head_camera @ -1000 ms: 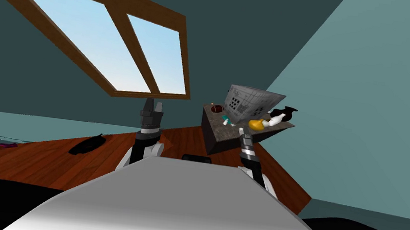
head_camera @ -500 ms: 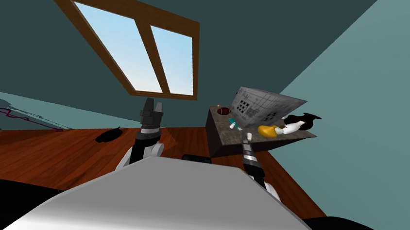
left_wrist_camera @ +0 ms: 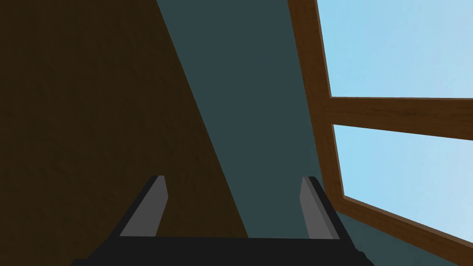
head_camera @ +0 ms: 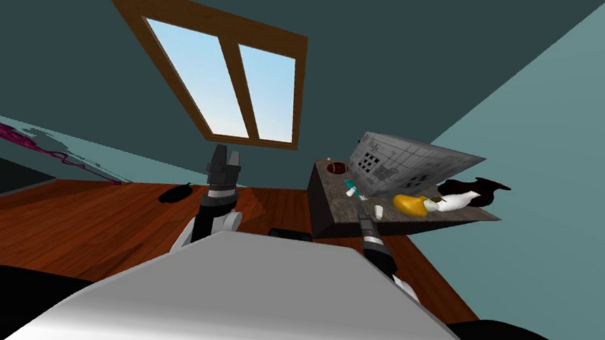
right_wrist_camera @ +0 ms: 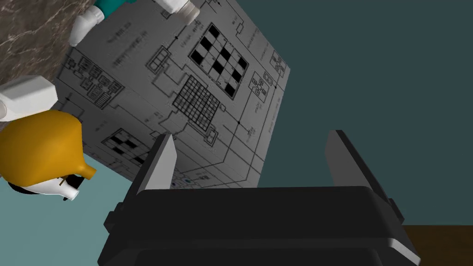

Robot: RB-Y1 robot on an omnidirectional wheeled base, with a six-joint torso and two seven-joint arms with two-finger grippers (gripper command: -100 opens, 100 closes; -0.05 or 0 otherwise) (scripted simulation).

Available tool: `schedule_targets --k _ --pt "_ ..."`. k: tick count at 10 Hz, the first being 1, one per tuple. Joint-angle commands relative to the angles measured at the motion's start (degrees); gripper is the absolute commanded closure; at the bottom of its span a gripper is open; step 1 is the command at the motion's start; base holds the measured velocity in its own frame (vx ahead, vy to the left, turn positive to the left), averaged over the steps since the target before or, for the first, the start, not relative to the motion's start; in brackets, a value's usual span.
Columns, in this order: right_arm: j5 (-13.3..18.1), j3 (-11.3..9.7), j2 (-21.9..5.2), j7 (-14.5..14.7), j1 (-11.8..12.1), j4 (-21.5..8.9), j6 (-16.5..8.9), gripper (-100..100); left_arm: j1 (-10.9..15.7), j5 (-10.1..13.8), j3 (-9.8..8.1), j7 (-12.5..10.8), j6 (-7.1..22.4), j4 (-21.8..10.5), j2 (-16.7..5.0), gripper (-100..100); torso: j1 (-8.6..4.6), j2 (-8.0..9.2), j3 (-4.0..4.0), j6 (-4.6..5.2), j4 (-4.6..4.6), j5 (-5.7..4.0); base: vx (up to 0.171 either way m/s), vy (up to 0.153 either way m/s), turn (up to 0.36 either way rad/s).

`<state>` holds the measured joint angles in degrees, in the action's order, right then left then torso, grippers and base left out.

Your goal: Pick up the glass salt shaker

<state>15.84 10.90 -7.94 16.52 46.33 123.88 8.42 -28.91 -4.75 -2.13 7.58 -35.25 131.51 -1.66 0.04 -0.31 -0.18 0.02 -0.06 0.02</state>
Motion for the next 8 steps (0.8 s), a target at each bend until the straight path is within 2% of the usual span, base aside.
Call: schedule_targets --k 1,5,6,8 --pt "2.1 1.2 -0.2 2.1 0.4 -1.1 -2.5 -100 0.0 0.0 0.00 0.0 0.0 0.0 0.0 0 0.00 0.00 0.00 0.00 0.00 0.00 0.128 0.032 0.125" --pt "7.2 3.4 -0.4 6.9 1.4 -3.6 -7.4 -100 0.0 0.0 0.00 0.0 0.0 0.0 0.0 0 -0.06 -0.21 -0.12 0.00 -0.05 -0.01 0.145 0.010 0.097" --pt "7.2 3.4 -0.4 6.9 1.4 -3.6 -7.4 -100 0.0 0.0 0.00 0.0 0.0 0.0 0.0 0 -0.06 -0.23 -0.14 0.00 -0.05 -0.01 0.084 0.003 0.024" --pt "9.4 4.3 -0.6 9.0 1.6 -4.8 -9.6 -100 0.0 0.0 0.00 0.0 0.0 0.0 0.0 0 -0.08 0.06 0.02 0.01 0.01 -0.01 0.086 -0.001 0.047"
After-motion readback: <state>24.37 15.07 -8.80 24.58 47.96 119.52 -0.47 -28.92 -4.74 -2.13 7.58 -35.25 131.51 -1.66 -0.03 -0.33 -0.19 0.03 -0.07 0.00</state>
